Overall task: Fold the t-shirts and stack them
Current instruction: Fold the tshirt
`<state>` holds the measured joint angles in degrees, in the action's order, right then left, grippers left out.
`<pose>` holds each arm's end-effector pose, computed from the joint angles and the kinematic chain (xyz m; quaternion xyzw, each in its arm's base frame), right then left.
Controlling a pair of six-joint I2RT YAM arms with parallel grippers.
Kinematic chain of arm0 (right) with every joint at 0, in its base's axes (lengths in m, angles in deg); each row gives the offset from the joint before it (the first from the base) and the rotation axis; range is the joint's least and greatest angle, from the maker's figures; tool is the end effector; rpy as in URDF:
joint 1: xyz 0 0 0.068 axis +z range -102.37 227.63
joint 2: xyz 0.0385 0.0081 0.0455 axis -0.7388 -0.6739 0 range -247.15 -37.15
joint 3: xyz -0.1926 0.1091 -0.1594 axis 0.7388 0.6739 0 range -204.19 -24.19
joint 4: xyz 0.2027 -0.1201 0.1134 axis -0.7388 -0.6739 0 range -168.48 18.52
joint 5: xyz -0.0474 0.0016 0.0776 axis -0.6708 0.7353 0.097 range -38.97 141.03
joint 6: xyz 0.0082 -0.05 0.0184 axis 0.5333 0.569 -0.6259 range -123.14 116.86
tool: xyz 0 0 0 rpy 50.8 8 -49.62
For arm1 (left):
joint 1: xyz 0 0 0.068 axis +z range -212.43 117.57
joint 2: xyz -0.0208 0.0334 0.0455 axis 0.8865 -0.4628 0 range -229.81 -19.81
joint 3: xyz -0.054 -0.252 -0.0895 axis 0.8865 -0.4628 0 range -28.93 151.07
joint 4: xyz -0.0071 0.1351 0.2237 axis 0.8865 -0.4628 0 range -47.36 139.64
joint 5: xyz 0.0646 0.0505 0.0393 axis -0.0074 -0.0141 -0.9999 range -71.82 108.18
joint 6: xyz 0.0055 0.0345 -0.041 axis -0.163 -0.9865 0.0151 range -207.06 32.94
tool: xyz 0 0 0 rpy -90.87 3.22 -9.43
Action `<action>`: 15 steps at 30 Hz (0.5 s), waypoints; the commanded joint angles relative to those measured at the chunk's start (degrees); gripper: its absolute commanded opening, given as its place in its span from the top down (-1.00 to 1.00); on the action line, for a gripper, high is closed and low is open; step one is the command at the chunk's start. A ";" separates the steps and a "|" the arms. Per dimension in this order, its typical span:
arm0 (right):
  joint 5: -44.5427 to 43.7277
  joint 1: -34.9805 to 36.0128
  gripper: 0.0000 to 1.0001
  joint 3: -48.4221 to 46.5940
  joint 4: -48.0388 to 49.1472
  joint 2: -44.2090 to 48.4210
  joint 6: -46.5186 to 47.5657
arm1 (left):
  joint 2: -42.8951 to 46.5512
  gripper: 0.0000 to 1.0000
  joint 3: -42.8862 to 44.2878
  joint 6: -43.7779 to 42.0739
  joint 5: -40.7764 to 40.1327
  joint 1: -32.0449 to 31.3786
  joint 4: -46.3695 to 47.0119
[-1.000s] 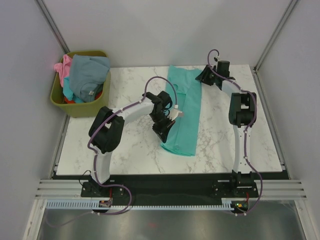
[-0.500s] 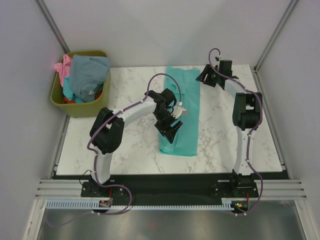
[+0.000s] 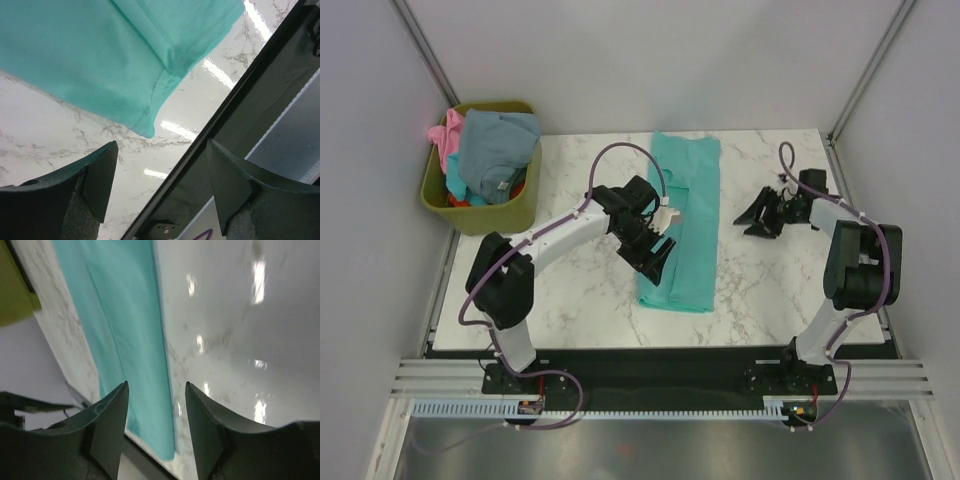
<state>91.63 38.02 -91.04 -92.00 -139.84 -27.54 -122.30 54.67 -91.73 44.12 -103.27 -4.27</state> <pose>0.3664 -0.0385 0.1921 0.1666 0.8879 0.3642 0.2264 0.2619 -0.2469 0.2474 0.4036 0.8756 -0.2561 0.0696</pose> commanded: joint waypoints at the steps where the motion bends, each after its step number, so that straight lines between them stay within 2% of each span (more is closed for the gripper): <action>1: 7.30 1.60 -0.14 6.81 -9.52 2.22 3.72 | -1.03 -0.54 -0.62 9.53 0.42 0.41 4.58; 5: 7.04 3.01 -0.13 13.30 -13.32 6.27 8.05 | -0.78 -0.54 -2.63 10.20 0.43 1.73 4.60; 10: 4.94 4.68 -0.15 21.66 -12.80 15.76 4.81 | -0.07 -0.54 -7.91 10.20 0.43 4.27 4.60; 15: 2.47 11.00 -0.18 28.78 -11.83 24.28 1.56 | -2.00 -0.54 -11.78 10.20 0.43 8.31 4.60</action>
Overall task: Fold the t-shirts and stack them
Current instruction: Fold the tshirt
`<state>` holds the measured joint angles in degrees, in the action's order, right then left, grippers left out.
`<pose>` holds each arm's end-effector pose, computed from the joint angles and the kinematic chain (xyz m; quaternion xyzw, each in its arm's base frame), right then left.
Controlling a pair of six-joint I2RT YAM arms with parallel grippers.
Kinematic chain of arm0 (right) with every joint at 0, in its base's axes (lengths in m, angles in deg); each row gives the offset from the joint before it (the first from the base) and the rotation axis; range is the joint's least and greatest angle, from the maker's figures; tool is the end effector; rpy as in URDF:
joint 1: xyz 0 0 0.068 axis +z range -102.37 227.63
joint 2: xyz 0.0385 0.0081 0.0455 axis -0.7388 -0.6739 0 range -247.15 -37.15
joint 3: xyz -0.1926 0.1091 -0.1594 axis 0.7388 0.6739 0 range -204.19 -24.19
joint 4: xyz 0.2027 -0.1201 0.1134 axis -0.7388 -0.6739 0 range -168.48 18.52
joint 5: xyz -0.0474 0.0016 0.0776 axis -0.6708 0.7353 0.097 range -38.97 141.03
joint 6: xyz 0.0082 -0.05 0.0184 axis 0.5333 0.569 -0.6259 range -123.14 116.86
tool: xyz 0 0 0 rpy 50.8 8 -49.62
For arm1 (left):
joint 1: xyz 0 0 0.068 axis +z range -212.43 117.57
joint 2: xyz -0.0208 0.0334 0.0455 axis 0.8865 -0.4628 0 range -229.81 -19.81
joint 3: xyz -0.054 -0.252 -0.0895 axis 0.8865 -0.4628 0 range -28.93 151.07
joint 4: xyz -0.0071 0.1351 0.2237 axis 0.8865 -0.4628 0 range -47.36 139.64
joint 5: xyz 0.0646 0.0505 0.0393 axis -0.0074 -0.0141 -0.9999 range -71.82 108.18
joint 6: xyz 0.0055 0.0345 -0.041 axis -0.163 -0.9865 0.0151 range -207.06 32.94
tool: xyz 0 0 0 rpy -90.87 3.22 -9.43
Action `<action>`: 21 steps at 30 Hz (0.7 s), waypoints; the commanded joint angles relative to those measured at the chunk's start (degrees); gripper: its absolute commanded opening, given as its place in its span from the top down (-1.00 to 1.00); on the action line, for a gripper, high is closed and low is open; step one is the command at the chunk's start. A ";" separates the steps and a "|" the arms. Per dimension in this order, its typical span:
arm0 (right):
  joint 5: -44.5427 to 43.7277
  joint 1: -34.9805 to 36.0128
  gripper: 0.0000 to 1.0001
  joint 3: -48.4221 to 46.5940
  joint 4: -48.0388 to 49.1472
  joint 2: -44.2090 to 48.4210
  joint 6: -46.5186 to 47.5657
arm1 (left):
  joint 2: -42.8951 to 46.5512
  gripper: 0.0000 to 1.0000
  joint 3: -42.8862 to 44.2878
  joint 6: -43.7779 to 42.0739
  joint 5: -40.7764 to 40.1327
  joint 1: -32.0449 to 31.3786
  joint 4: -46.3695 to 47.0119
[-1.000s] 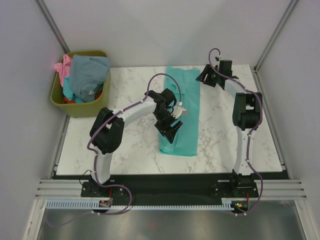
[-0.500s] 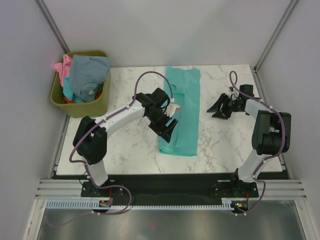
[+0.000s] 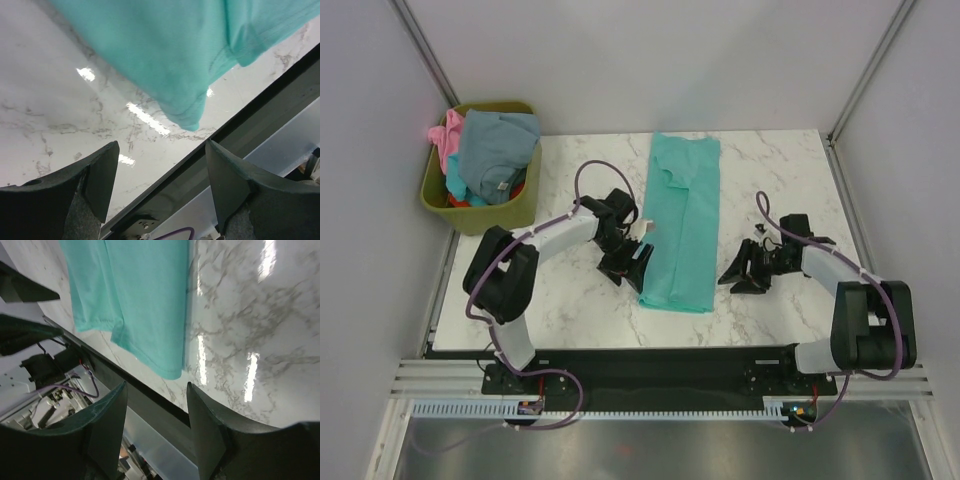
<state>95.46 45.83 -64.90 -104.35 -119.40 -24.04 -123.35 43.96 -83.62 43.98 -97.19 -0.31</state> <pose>0.2349 0.0176 0.1617 0.1303 0.9094 0.3902 0.0616 0.2709 -0.2067 0.1923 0.2798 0.9305 -0.2363 0.0026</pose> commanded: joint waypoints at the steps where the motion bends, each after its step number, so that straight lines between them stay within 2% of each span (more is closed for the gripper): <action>1: -1.71 3.91 -0.18 3.26 1.13 4.30 -2.29 | -1.48 -0.54 -1.16 2.09 0.57 3.29 0.65; 14: -4.61 5.58 -0.16 0.37 1.13 -8.52 0.25 | -6.14 -0.54 -0.72 2.09 0.57 4.09 0.65; 21: -4.35 5.85 -0.16 0.37 2.27 -9.33 0.17 | -5.35 -0.54 -0.02 2.09 0.57 3.74 0.65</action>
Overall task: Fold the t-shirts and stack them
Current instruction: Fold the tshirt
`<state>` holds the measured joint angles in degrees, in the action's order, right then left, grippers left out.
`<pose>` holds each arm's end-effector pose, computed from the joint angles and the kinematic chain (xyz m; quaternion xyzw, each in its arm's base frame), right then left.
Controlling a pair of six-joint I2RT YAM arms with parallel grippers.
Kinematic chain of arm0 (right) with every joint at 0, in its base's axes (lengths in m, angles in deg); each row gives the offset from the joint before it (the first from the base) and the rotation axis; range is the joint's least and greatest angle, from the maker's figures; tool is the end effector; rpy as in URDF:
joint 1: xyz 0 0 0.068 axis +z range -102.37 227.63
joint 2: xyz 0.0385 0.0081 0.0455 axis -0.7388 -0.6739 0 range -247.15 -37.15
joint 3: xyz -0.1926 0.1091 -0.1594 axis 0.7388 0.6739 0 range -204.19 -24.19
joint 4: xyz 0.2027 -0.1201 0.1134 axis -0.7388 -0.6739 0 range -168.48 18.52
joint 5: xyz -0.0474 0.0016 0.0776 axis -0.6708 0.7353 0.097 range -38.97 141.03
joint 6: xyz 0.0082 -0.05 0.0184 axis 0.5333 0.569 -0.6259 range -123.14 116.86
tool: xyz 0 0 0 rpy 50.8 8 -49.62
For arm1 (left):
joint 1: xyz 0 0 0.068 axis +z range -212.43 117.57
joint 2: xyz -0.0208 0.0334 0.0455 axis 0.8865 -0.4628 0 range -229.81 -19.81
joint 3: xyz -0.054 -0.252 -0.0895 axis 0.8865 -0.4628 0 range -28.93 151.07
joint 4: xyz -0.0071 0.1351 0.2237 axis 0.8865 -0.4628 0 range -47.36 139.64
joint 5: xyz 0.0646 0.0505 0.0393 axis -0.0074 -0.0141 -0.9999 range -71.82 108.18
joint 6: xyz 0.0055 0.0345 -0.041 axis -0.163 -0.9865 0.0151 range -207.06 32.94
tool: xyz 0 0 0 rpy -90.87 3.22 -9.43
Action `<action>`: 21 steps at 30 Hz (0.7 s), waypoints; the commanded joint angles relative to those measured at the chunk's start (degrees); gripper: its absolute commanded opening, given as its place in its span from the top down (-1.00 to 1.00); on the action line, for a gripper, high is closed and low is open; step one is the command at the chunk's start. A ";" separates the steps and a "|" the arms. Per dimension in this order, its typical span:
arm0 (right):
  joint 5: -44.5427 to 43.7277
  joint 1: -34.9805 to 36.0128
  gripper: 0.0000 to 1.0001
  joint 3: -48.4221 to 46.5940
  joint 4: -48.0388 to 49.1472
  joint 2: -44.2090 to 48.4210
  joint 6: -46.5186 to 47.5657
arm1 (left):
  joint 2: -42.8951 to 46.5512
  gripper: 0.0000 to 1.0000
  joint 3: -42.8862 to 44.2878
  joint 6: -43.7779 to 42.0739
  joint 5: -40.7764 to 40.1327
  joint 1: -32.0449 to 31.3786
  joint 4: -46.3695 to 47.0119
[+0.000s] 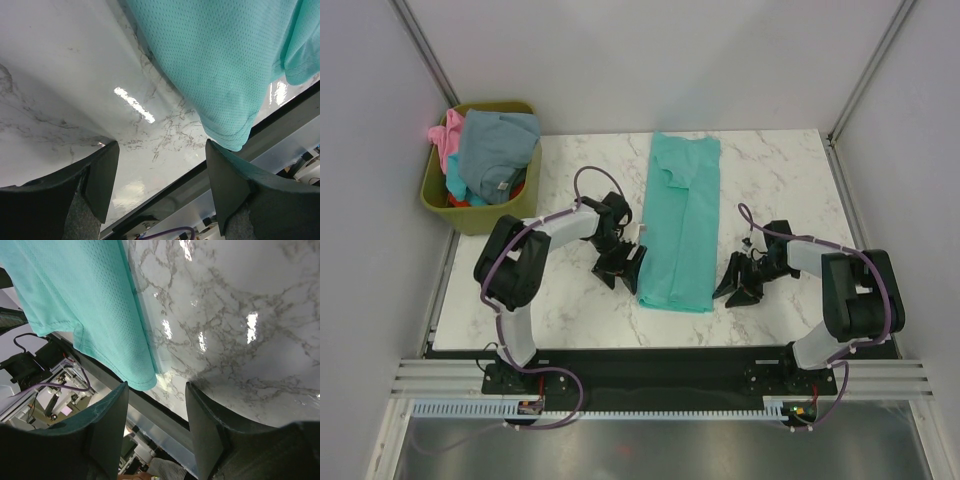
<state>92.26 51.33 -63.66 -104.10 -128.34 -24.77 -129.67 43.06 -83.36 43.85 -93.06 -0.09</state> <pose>0.2323 0.0386 0.1220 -0.1286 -0.9261 -0.3532 0.0320 0.2884 -0.1886 0.1528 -0.2314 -0.9470 0.2182 0.0461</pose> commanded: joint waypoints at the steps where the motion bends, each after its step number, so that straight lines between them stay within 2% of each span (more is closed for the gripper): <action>1: -1.07 0.51 -0.15 -0.79 2.38 -0.47 0.71 | 1.23 -0.54 0.96 1.83 0.70 -0.39 0.43; 9: -2.73 2.71 -0.14 1.32 5.55 2.78 -0.52 | 6.42 -0.54 -3.70 1.83 0.70 -2.06 0.43; 12: -3.00 3.94 -0.14 0.44 5.46 3.31 -0.35 | 6.59 -0.54 -1.16 1.83 0.70 -2.76 0.43; 14: -3.87 4.03 -0.14 -0.70 5.11 3.48 0.36 | 6.68 -0.54 3.58 1.83 0.70 -2.94 0.43; 15: -5.10 3.94 -0.15 -1.40 4.85 3.66 0.79 | 7.20 -0.54 6.99 15.84 16.53 -3.03 23.31; 16: -5.55 4.03 -0.16 -1.58 4.67 4.01 0.80 | 7.73 -0.35 8.51 14.50 15.47 -3.03 22.50; 21: -9.33 4.03 -0.22 -1.06 6.25 8.40 -0.17 | 12.12 -0.38 15.10 10.27 4.94 -3.12 21.35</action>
<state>86.65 55.29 -63.57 -100.37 -123.64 -24.83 -123.46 53.27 -75.73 50.32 -96.06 14.79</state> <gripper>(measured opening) 0.607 0.683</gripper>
